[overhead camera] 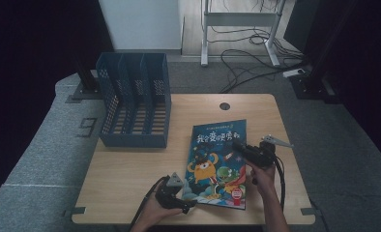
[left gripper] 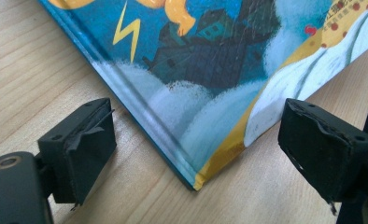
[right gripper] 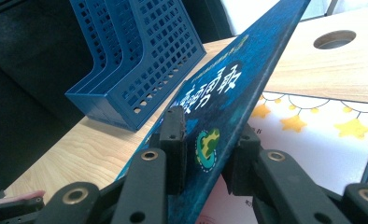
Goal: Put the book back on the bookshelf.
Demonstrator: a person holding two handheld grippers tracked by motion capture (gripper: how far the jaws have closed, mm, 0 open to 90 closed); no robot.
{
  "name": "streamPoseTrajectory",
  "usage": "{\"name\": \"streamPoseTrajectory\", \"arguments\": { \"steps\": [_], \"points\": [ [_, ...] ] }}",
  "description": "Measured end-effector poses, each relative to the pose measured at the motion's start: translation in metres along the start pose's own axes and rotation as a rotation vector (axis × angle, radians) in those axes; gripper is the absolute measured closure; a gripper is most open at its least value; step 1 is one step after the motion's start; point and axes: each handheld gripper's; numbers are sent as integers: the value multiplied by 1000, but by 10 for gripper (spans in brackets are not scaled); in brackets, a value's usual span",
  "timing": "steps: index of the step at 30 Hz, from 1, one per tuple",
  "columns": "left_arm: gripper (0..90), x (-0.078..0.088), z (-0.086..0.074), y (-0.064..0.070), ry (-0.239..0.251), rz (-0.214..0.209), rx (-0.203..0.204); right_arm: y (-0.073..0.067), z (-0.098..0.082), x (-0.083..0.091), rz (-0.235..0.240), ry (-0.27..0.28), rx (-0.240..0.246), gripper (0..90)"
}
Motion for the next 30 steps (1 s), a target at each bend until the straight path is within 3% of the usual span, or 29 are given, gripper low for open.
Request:
{"name": "streamPoseTrajectory", "arguments": {
  "steps": [16,30],
  "points": [
    [115,-2,-1,1,5,24,-5,1,2,5,-21,12,-2,717],
    [105,-2,-1,1,16,30,-4,-13,13,12,-20,58,67,718]
  ]
}}
Point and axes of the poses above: each handheld gripper's, and its own axes: x roughly backward along the jaws, z roughly out of its top, y roughly to its right, and after that the axes turned 15 degrees about x, right-handed
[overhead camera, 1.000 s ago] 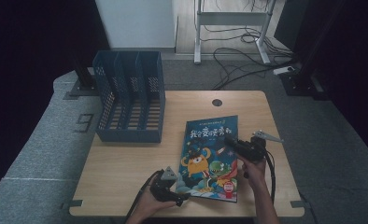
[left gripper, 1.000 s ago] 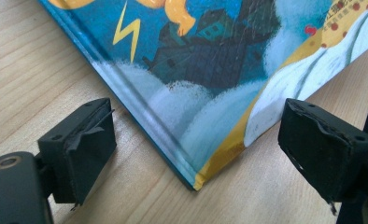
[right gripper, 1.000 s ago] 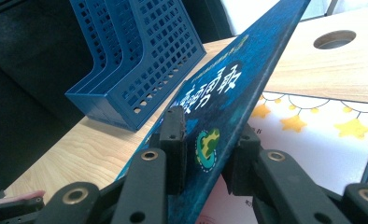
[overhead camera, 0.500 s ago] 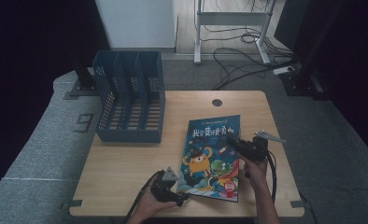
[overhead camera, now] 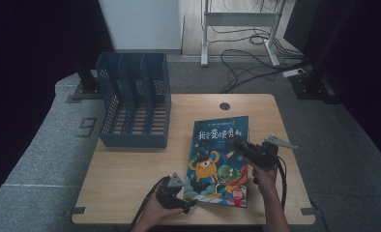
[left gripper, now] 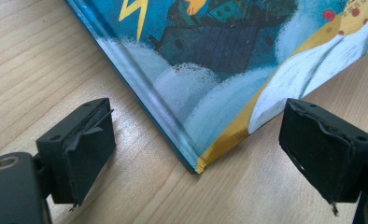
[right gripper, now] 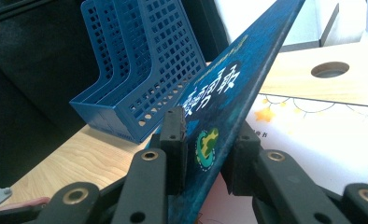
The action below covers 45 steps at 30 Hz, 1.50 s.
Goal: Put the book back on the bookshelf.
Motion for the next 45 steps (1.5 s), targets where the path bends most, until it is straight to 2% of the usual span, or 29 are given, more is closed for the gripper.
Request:
{"name": "streamPoseTrajectory", "arguments": {
  "steps": [9,17,18,19,21,31,38,45],
  "points": [
    [108,0,0,1,6,5,-2,-1,1,1,-1,7,6,718],
    [124,0,-1,3,-8,21,-18,1,-1,1,-8,3,1,719],
    [127,-1,-2,4,-4,44,-32,3,-2,1,-13,1,-8,718],
    [137,-1,-2,4,-4,44,-32,3,-2,1,-13,1,-8,718],
    [142,-3,-2,6,4,92,-54,6,-3,1,-22,-1,-23,718],
    [135,-3,-2,6,8,86,-51,2,-1,3,-15,23,-13,718],
    [133,-4,-2,5,11,86,-49,-7,5,6,2,65,28,720],
    [131,-4,-2,5,9,85,-49,-24,16,12,23,115,109,721]
  ]
}}
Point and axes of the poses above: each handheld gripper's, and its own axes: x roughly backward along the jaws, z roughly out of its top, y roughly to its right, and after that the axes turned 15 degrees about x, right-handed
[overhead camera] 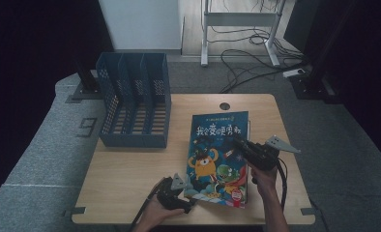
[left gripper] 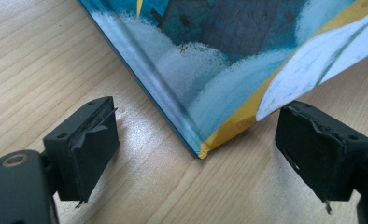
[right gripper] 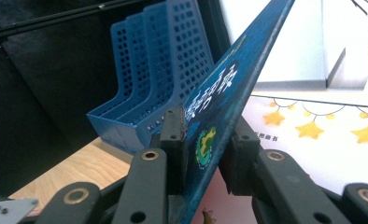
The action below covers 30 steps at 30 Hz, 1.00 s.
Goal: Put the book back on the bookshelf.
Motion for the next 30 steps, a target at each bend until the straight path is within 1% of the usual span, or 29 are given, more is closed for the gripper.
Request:
{"name": "streamPoseTrajectory", "arguments": {
  "steps": [3,6,11,14,15,17,19,20,21,23,25,30],
  "points": [
    [131,0,0,0,0,2,-1,-5,4,1,12,19,26,722],
    [126,0,0,0,0,11,-1,-8,5,2,23,36,40,723],
    [123,-1,0,2,2,24,-6,-8,5,2,26,44,29,725],
    [123,-2,0,2,3,26,-7,-9,5,2,26,47,33,725],
    [123,-2,0,2,3,27,-8,-11,7,2,27,50,45,725],
    [124,-2,0,1,5,29,-7,-12,7,2,29,55,53,725],
    [123,-2,1,1,4,33,-8,-17,10,3,33,70,84,726],
    [123,-2,1,1,4,33,-8,-17,10,3,33,70,84,726],
    [123,-2,1,0,3,35,-7,-21,13,4,38,76,106,727],
    [123,-2,2,-1,2,32,-8,-23,14,5,39,80,113,728],
    [123,-2,2,-2,1,36,-7,-29,18,5,52,89,136,733],
    [124,-2,3,-4,3,49,-6,-35,21,6,64,93,152,746]
  ]
}}
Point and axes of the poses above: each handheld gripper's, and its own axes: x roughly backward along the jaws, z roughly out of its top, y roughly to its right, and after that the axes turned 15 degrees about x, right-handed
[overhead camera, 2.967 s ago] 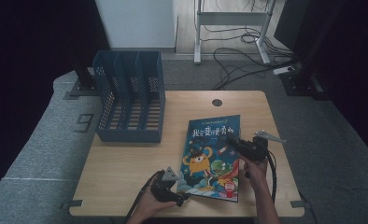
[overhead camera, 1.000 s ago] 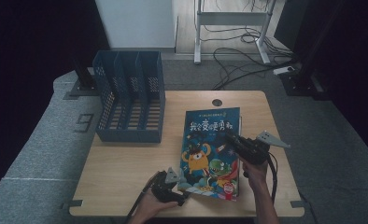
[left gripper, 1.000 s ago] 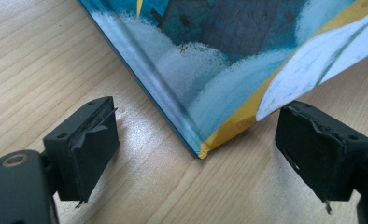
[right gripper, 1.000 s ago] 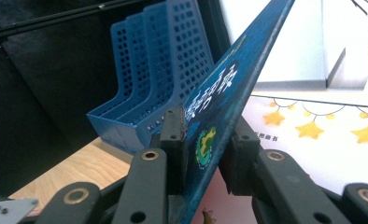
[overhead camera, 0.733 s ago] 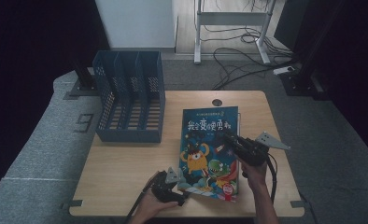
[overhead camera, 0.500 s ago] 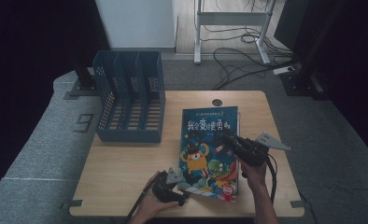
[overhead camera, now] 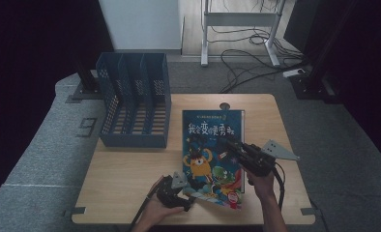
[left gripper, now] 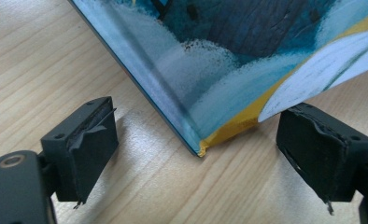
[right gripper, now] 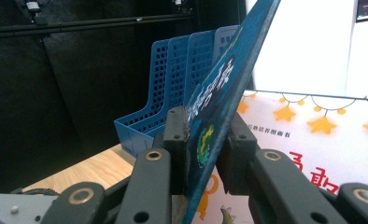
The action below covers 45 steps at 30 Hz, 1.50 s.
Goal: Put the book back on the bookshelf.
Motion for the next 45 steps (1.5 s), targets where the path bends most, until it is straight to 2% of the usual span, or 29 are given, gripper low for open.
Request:
{"name": "streamPoseTrajectory", "arguments": {
  "steps": [9,18,19,21,30,37,42,45],
  "points": [
    [124,0,1,-2,-1,4,5,1,0,0,3,-5,1,755],
    [124,2,3,-10,-3,16,34,-14,10,0,41,8,72,778],
    [124,2,3,-12,0,28,39,-15,10,-1,49,5,83,790],
    [125,2,3,-13,2,35,40,-15,9,-2,63,9,81,795],
    [124,1,4,-14,6,45,42,-13,8,-1,70,5,74,796],
    [125,0,6,-17,6,50,47,-21,13,-2,78,-1,119,798],
    [125,-1,7,-19,14,62,54,-17,10,-2,79,3,95,801],
    [125,-1,9,-21,7,62,49,-19,11,-2,74,1,101,800]
  ]
}}
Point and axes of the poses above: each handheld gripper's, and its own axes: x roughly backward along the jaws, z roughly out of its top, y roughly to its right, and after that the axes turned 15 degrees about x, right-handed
